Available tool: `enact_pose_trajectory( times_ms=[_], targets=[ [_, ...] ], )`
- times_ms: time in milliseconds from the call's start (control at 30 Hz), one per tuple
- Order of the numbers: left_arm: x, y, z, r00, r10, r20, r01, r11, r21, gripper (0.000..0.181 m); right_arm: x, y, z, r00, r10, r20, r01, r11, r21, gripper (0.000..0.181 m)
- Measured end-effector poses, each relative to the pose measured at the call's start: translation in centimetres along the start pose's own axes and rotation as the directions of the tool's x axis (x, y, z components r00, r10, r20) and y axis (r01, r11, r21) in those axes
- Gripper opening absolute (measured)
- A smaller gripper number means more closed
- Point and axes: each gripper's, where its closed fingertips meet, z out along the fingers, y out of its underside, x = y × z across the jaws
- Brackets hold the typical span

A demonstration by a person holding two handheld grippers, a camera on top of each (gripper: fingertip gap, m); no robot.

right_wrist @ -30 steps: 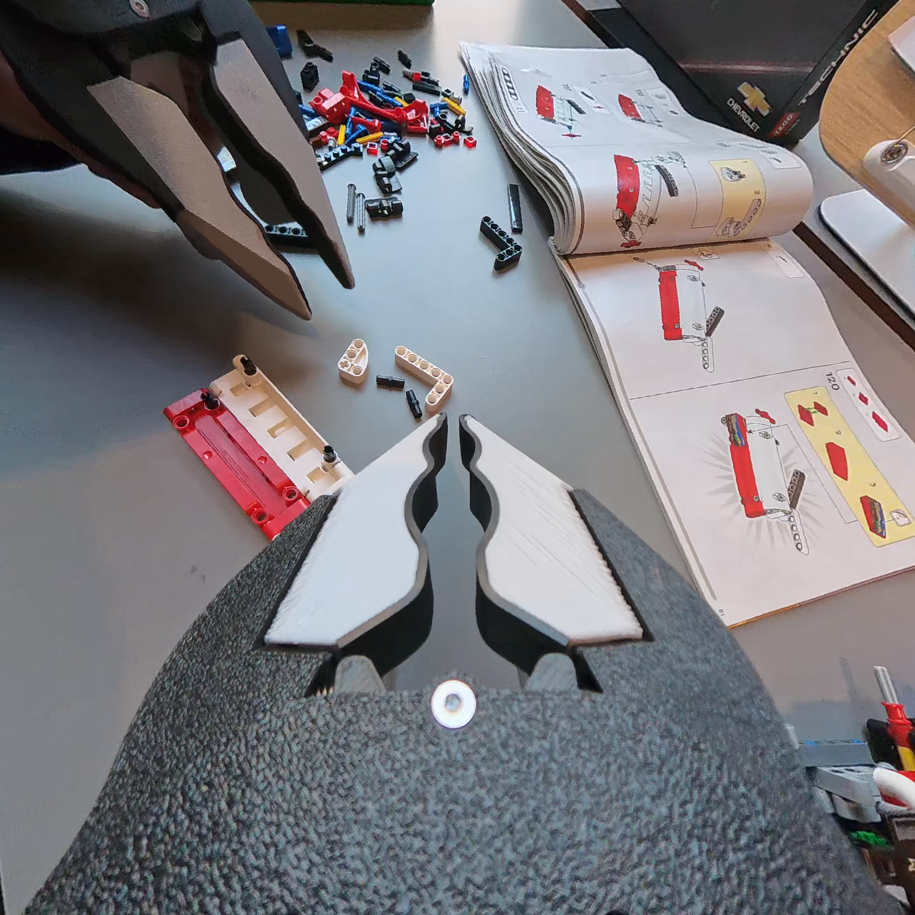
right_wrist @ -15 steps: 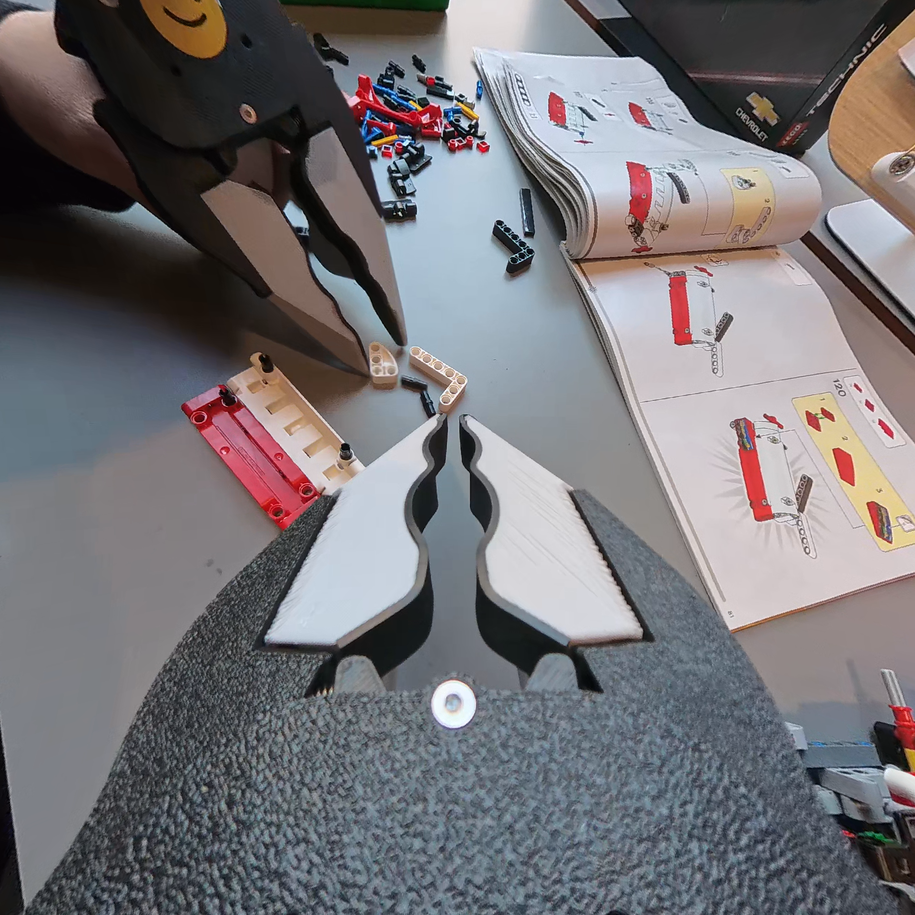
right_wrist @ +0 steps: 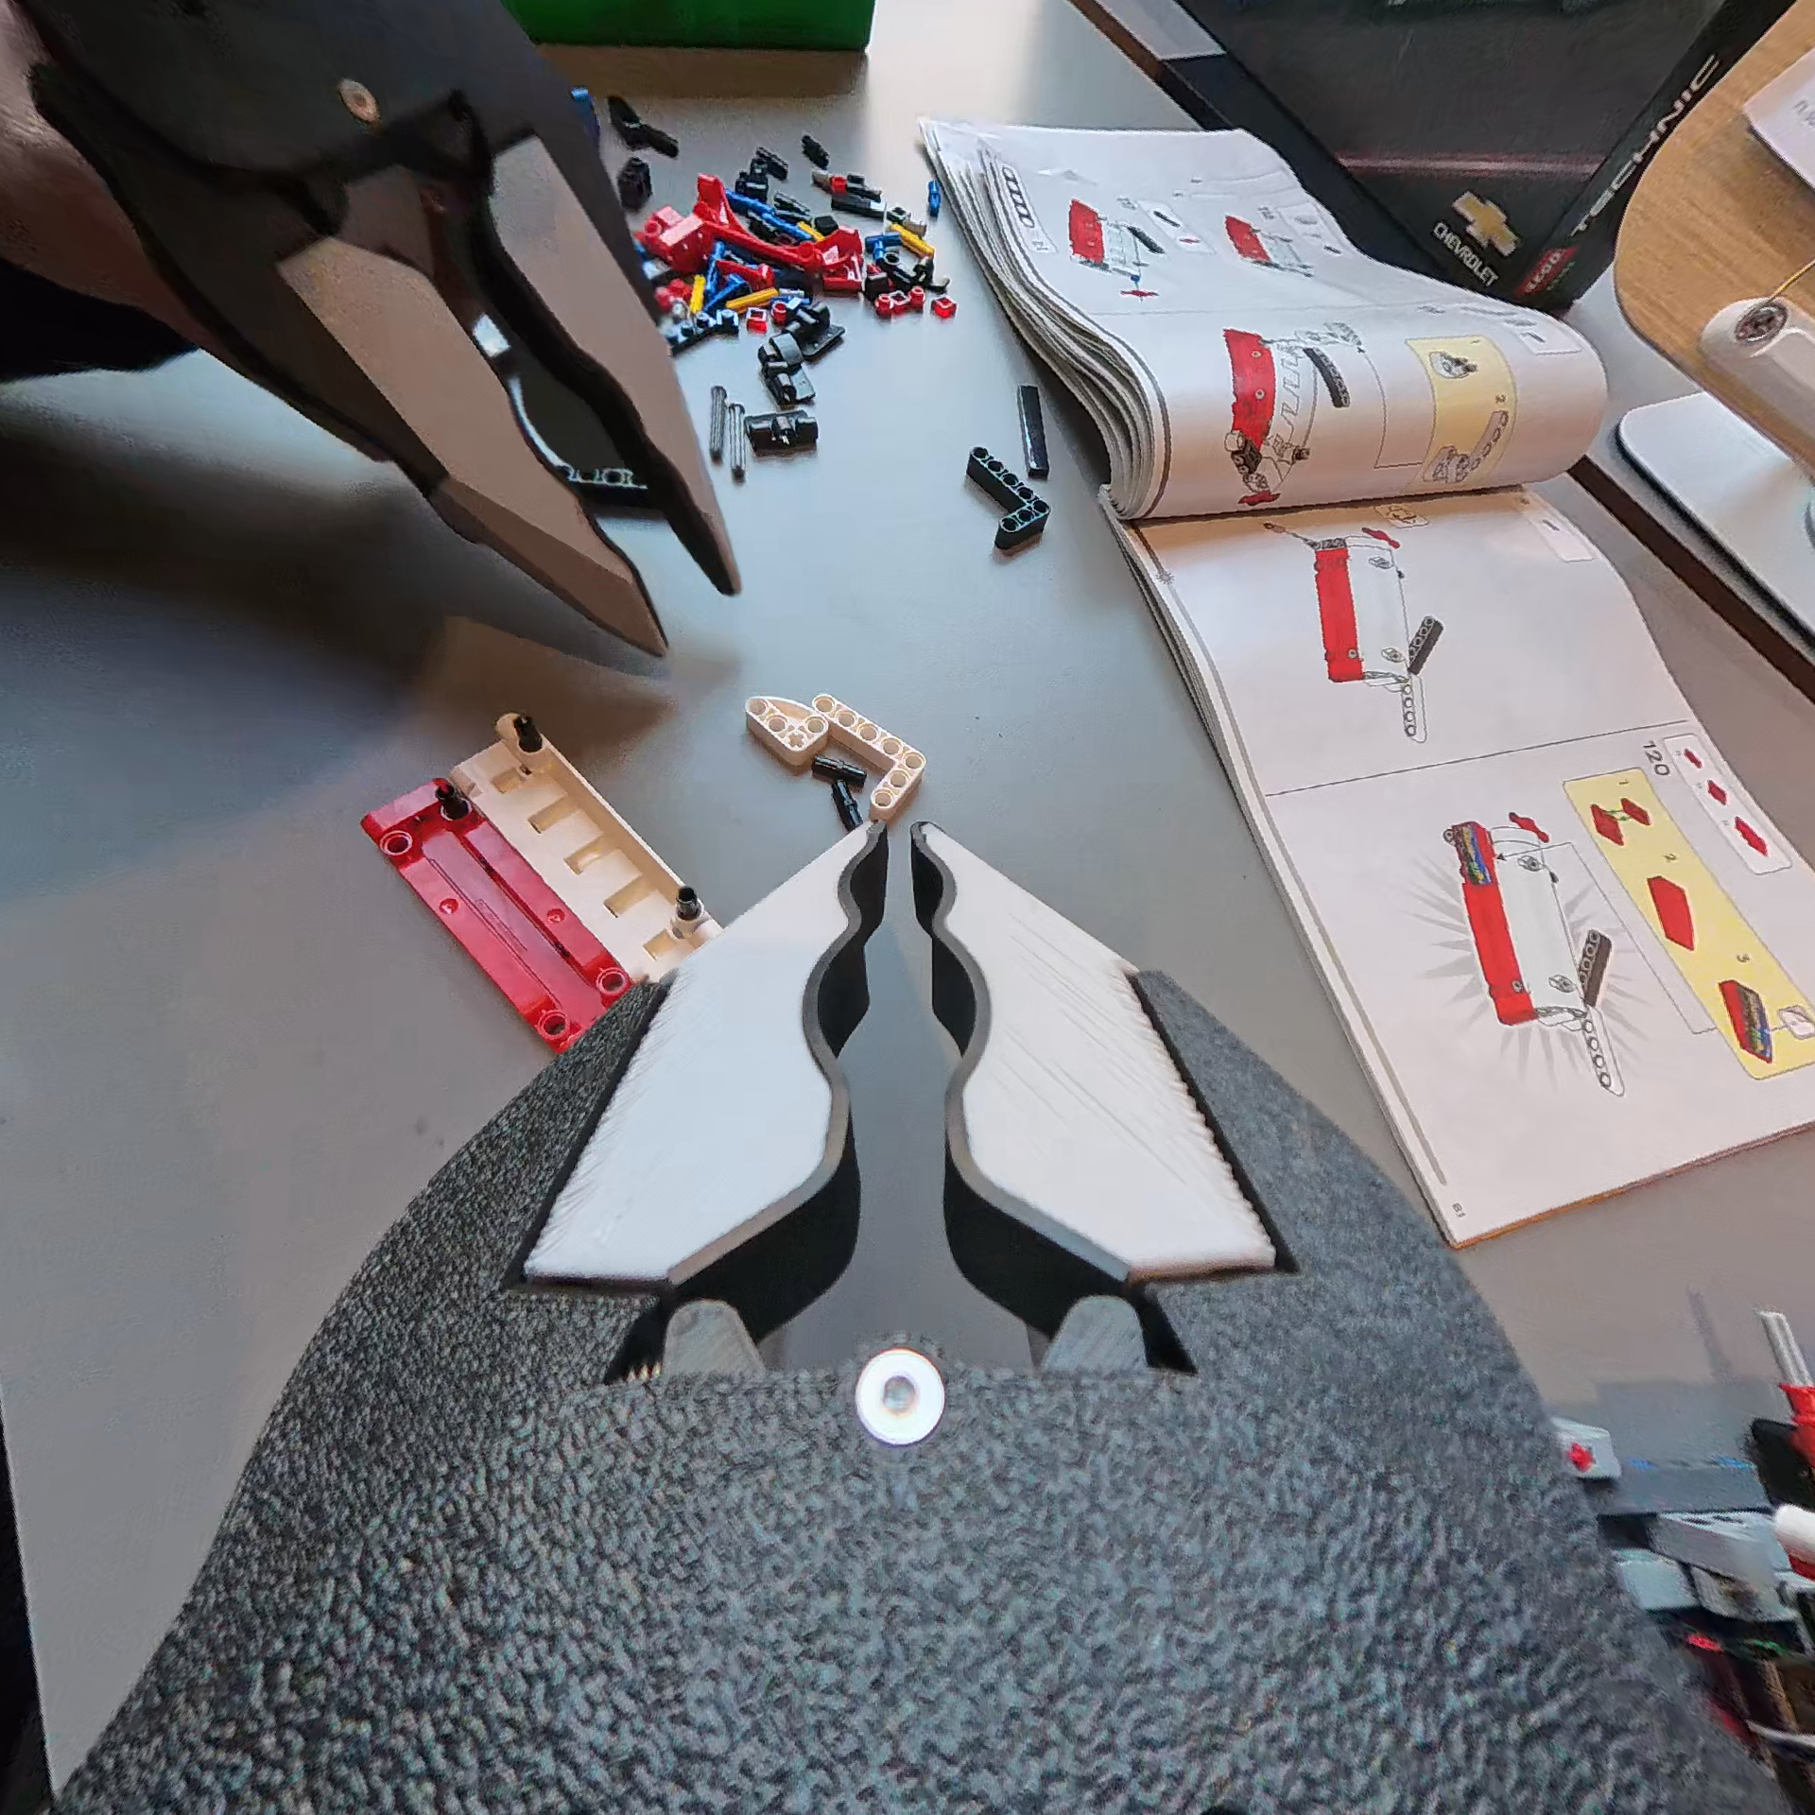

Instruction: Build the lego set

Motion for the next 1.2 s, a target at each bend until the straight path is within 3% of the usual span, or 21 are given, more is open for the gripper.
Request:
enact_pose_trajectory(
  times_ms=[100, 267, 400, 567, 667, 867, 1067, 1200],
  targets=[
    [-1.3, 0.9, -2.1, 0.997, -0.041, 0.061, 0.04, 0.999, 0.016, 0.023, -0.4, -0.3, 0.4, 1.0, 0.004, 0.011, -0.005, 1.0, 0.017, 0.005],
    [-8.0, 4.4, -7.0, 0.928, -0.25, 0.275, 0.251, 0.967, 0.031, 0.022, -1.4, -1.0, 1.2, 0.999, 0.006, 0.043, -0.007, 1.0, 0.027, 0.005],
    [-9.6, 6.2, -8.4, 0.895, -0.392, 0.212, 0.393, 0.919, 0.043, 0.031, -1.8, -1.2, 1.6, 0.999, -0.002, 0.052, 0.001, 1.0, 0.027, 0.005],
    [-6.9, 4.7, -6.3, 0.977, -0.202, 0.06, 0.204, 0.979, -0.018, 0.023, -2.0, -1.2, 1.7, 0.999, -0.005, 0.052, 0.004, 1.0, 0.024, 0.005],
    [-4.5, 3.7, -5.0, 0.986, -0.165, -0.029, 0.162, 0.985, -0.065, 0.024, -2.0, -1.2, 1.3, 0.999, -0.009, 0.043, 0.008, 1.0, 0.024, 0.005],
    [-3.7, 5.3, -3.0, 0.99, -0.143, 0.021, 0.144, 0.968, -0.206, 0.019, -1.5, -0.8, 0.7, 1.0, 0.006, 0.029, -0.006, 1.0, 0.025, 0.005],
    [-3.8, 4.5, -3.1, 0.995, -0.093, 0.04, 0.099, 0.977, -0.188, 0.004, -1.5, -1.0, 0.5, 0.999, -0.007, 0.036, 0.005, 0.999, 0.035, 0.005],
    [0.9, 0.5, -3.7, 0.986, 0.007, -0.168, -0.013, 0.999, -0.035, 0.004, -2.9, -2.1, 0.4, 0.994, -0.068, 0.085, 0.062, 0.996, 0.068, 0.008]
  ],
)
